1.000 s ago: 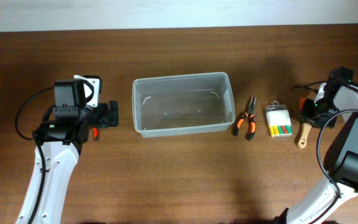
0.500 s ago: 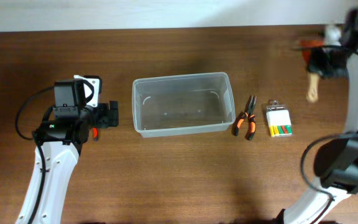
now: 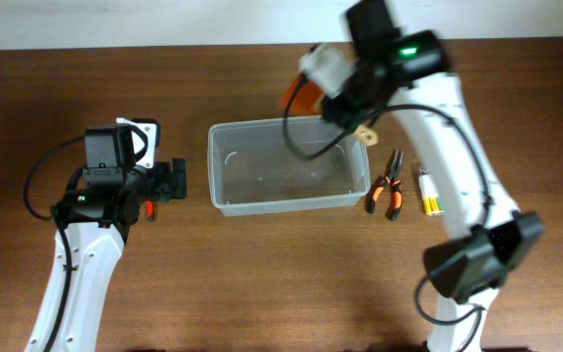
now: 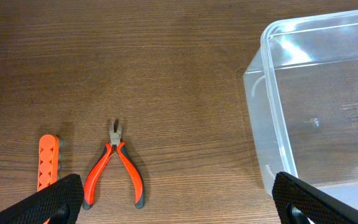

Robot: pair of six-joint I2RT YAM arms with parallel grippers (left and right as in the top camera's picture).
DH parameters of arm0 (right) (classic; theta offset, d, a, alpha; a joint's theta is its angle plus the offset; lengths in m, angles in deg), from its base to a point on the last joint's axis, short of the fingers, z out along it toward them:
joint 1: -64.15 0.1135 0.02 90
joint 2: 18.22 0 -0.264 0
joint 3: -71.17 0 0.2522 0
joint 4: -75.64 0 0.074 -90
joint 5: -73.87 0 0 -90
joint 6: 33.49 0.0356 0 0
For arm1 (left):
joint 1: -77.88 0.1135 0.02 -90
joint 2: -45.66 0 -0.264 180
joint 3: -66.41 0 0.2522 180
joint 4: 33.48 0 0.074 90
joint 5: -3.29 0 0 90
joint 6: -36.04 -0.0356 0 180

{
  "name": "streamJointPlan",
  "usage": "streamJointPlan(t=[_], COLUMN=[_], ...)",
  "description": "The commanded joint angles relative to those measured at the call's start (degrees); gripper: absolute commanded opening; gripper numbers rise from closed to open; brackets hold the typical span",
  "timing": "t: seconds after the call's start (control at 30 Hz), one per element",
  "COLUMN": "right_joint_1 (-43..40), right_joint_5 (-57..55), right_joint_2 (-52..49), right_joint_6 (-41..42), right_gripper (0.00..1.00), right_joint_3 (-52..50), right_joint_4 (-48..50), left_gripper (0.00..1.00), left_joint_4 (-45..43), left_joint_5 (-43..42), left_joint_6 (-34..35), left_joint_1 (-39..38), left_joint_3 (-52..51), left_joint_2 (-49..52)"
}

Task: Pack container
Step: 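Lift the scraper with the right gripper and drop it into the container, then move the right gripper to the marker pack and grasp it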

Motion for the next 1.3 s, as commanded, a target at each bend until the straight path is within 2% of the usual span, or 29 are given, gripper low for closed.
streamJointPlan(t=[0.0, 0.2, 0.4, 0.5, 0.67, 0.7, 0.73, 0.87, 0.97, 1.03, 1.13, 1.27], right_joint_1=[2.69, 3.85, 2.86, 2.64, 2.67, 2.73, 2.82, 2.89, 1.81, 0.52, -3.04, -11.08], right_joint_5=[0.5, 0.22, -1.66, -3.58, -4.98, -6.05, -7.02, -7.61, -8.5, -9.84, -12.17, -12.33], right_joint_2=[-3.8, -11.06, -17.27, -18.75, -18.45, -18.18, -17.88, -15.72, -13.46, -12.41, -10.75, -7.63], right_joint_6=[-17.0, -28.2, -31.56, -31.56, -31.06, -30.01, -28.41, -20.2, -3.56, 4.76, 10.16, 22.77], right_gripper=[0.04, 0.04, 0.05, 0.13, 0.38, 0.73, 0.98, 0.99, 0.99, 0.99, 0.99, 0.99], right_joint_3=[0.11, 0.11, 0.11, 0.11, 0.5, 0.85, 1.4, 6.19, 12.04, 15.65, 20.24, 20.92], right_joint_4=[-0.31, -0.24, 1.86, 3.8, 5.09, 4.83, 4.35, -0.42, -2.91, -5.42, -10.49, -10.16], left_gripper=[0.99, 0.99, 0.99, 0.99, 0.99, 0.99, 0.99, 0.99, 0.99, 0.99, 0.99, 0.99], left_joint_4=[-0.09, -0.09, -0.09, -0.07, -0.09, -0.09, -0.09, -0.09, -0.09, -0.09, -0.09, -0.09], left_joint_5=[0.39, 0.39, 0.39, 0.39, 0.39, 0.39, 0.39, 0.39, 0.39, 0.39, 0.39, 0.39], left_joint_6=[0.11, 0.11, 0.11, 0.11, 0.11, 0.11, 0.11, 0.11, 0.11, 0.11, 0.11, 0.11], left_joint_1=[0.04, 0.04, 0.04, 0.04, 0.04, 0.04, 0.04, 0.04, 0.04, 0.04, 0.04, 0.04], left_joint_3=[1.25, 1.25, 1.25, 1.25, 1.25, 1.25, 1.25, 1.25, 1.25, 1.25, 1.25, 1.25], left_joint_2=[0.37, 0.37, 0.37, 0.37, 0.37, 0.37, 0.37, 0.37, 0.37, 0.37, 0.37, 0.37])
